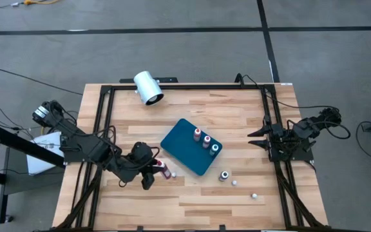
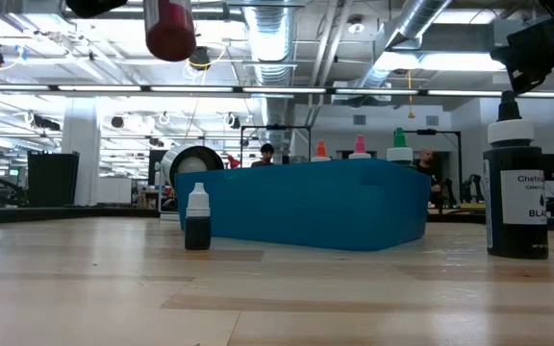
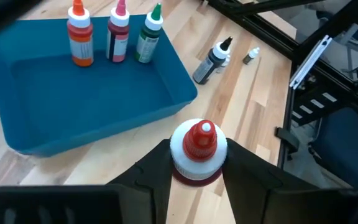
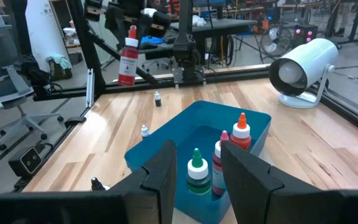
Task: Pick & Place food coloring
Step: Put the big red food coloring bottle into the blue bin
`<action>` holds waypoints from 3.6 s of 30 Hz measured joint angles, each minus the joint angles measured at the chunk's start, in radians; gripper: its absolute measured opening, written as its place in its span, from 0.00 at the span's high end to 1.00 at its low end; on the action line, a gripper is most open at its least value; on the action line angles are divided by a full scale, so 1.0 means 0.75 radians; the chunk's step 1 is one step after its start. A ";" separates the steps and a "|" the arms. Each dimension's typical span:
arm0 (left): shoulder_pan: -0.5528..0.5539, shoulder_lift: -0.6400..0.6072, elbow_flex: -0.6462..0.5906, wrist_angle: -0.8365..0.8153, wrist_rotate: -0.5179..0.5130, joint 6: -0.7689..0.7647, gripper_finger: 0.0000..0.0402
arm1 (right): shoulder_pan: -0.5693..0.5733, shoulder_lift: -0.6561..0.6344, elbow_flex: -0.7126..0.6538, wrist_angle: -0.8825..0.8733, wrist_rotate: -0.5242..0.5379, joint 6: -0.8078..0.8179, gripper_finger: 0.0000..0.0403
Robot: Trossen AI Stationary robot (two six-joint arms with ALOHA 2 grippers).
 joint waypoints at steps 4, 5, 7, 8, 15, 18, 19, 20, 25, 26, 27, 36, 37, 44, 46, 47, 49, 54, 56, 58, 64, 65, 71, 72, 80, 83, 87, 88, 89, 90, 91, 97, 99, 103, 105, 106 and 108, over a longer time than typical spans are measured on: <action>0.013 0.000 0.000 -0.011 0.008 0.001 0.72 | 0.000 0.000 0.000 0.000 0.000 -0.001 0.72; 0.017 0.000 0.000 -0.014 0.009 0.001 0.72 | 0.001 0.000 0.000 0.000 0.000 0.000 0.72; 0.026 0.000 0.000 -0.013 0.006 0.003 0.72 | 0.001 0.000 0.000 0.000 0.000 0.000 0.72; 0.032 0.000 0.000 -0.011 0.005 0.010 0.72 | 0.001 0.000 0.000 0.000 0.000 0.000 0.72; 0.131 0.000 0.000 -0.006 0.006 0.113 0.72 | 0.001 0.000 0.000 0.000 0.000 0.000 0.72; 0.186 0.000 0.000 0.001 0.006 0.186 0.72 | 0.001 0.001 0.000 0.000 0.000 0.000 0.72; 0.204 0.000 0.000 0.008 0.007 0.216 0.72 | 0.001 0.000 0.000 0.000 0.000 0.000 0.72; 0.222 0.000 0.000 0.017 0.009 0.244 0.72 | 0.000 0.000 0.000 0.000 0.000 -0.001 0.72; 0.311 0.000 0.000 0.070 0.040 0.371 0.72 | 0.001 0.000 0.000 0.000 0.000 -0.001 0.72; 0.329 0.000 0.000 0.086 0.042 0.400 0.72 | 0.001 0.000 0.000 0.000 0.000 -0.001 0.72; 0.345 0.000 0.000 0.097 0.046 0.427 0.72 | 0.001 0.000 0.000 0.000 0.000 0.000 0.72; 0.496 0.000 0.000 0.123 0.067 0.600 0.72 | 0.001 0.000 0.000 0.000 0.000 0.000 0.72; 0.512 0.000 0.000 0.126 0.073 0.616 0.72 | 0.001 0.000 0.000 0.000 0.000 -0.001 0.72; 0.607 0.000 0.000 0.128 0.100 0.705 0.72 | 0.000 0.000 0.000 0.000 0.000 -0.001 0.72; 0.627 0.000 0.000 0.146 0.102 0.737 0.72 | 0.001 0.000 0.000 0.000 0.000 -0.001 0.72; 0.636 0.000 0.000 0.162 0.108 0.758 0.72 | 0.000 0.000 0.000 0.000 0.000 -0.001 0.72; 0.656 0.000 0.000 0.188 0.130 0.795 0.72 | 0.000 0.000 0.000 0.000 0.000 -0.001 0.72; 0.689 0.000 0.000 0.188 0.144 0.813 0.72 | 0.001 0.000 0.000 0.000 0.000 -0.001 0.72; 0.695 0.000 0.000 0.189 0.146 0.817 0.72 | 0.000 0.000 0.000 -0.001 0.000 -0.001 0.72; 0.697 0.000 0.000 0.203 0.147 0.818 0.72 | 0.001 0.000 0.000 0.000 0.000 -0.001 0.72; 0.696 0.000 0.000 0.280 0.147 0.857 0.72 | 0.000 0.001 0.000 -0.001 0.000 -0.001 0.72; 0.696 0.008 0.000 0.284 0.145 0.857 0.72 | 0.000 0.000 0.000 -0.001 0.001 -0.001 0.72; 0.696 0.137 0.000 0.338 0.151 0.897 0.72 | 0.000 0.001 0.000 -0.001 0.000 -0.001 0.72; 0.696 0.165 0.000 0.331 0.155 0.897 0.72 | 0.000 0.000 0.001 -0.001 0.001 0.000 0.72; 0.709 0.363 0.062 0.327 0.142 0.975 0.72 | 0.000 0.000 0.001 -0.001 0.000 0.000 0.72; 0.720 0.436 0.096 0.334 0.146 1.021 0.72 | 0.000 0.000 0.001 -0.001 0.001 0.000 0.72; 0.738 0.532 0.125 0.337 0.137 1.091 0.72 | 0.000 0.000 0.001 -0.002 0.000 -0.001 0.72; 0.744 0.556 0.126 0.325 0.132 1.104 0.72 | 0.000 0.000 0.001 -0.002 0.000 -0.001 0.72; 0.749 0.579 0.131 0.327 0.134 1.113 0.72 | 0.000 0.000 0.001 -0.001 0.001 -0.001 0.72; 0.754 0.600 0.133 0.335 0.136 1.119 0.72 | 0.000 0.001 0.001 -0.002 0.001 -0.001 0.72; 0.760 0.615 0.133 0.332 0.134 1.121 0.72 | 0.000 0.000 0.001 -0.001 0.000 0.000 0.72; 0.785 0.660 0.133 0.327 0.130 1.145 0.72 | 0.000 0.000 0.001 -0.002 0.000 0.000 0.72; 0.797 0.658 0.134 0.344 0.128 1.156 0.72 | 0.001 0.000 0.001 -0.001 0.000 0.000 0.72; 0.819 0.658 0.134 0.403 0.142 1.156 0.72 | 0.000 0.000 0.001 -0.002 0.000 -0.001 0.72; 0.830 0.657 0.134 0.441 0.198 1.155 0.72 | 0.000 0.000 0.001 -0.001 0.000 0.000 0.72; 0.834 0.657 0.134 0.449 0.230 1.155 0.72 | 0.000 0.000 0.001 -0.002 0.000 0.000 0.72; 0.842 0.657 0.134 0.458 0.249 1.155 0.72 | 0.000 0.000 0.001 -0.001 0.000 0.000 0.72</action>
